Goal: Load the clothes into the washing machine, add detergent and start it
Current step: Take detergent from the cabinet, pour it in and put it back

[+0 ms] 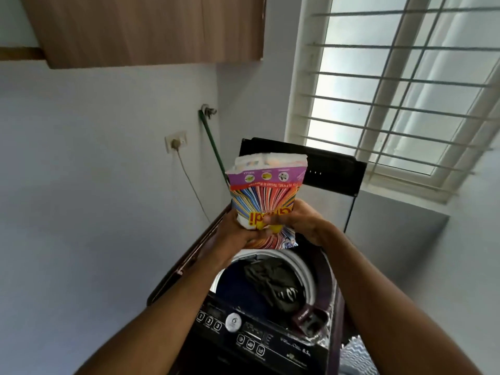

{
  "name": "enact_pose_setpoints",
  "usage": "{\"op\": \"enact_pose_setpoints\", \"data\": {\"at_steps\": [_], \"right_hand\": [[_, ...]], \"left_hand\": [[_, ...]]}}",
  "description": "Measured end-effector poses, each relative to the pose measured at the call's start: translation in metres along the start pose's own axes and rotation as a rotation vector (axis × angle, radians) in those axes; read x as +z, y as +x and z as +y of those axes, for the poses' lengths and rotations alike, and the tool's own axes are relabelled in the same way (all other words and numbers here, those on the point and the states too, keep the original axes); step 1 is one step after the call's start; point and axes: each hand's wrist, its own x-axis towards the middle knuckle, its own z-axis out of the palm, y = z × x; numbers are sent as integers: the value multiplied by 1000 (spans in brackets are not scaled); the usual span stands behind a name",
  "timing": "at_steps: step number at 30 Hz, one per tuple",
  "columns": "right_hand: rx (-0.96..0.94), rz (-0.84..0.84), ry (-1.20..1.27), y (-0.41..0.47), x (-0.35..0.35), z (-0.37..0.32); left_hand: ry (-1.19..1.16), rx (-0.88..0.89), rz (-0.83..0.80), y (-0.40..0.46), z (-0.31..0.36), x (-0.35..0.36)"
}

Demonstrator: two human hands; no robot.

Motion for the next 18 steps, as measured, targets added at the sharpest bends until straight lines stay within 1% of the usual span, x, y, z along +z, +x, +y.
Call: {"op": "enact_pose_setpoints", "data": {"at_steps": [2,5,7,9,11,14,18], "right_hand": [[12,123,69,6,-2,12],[27,216,143,14,-4,24],[28,260,168,23,-2,29],[36,287,158,32,1,35],[46,312,169,39,5,40],[60,345,202,45,8,48],[86,373,232,51,11,59]], "left_hand": [[-14,-14,-87,10,-4,0],[-5,-51,-163,27,-3,-8],[-11,-79,-129,36,-2,-16],[-62,-133,-56,44,-6,-22],[-66,-165,0,53,-13,-28],[117,-121,63,70,-25,-35],[358,36,40,86,-31,-37]]}}
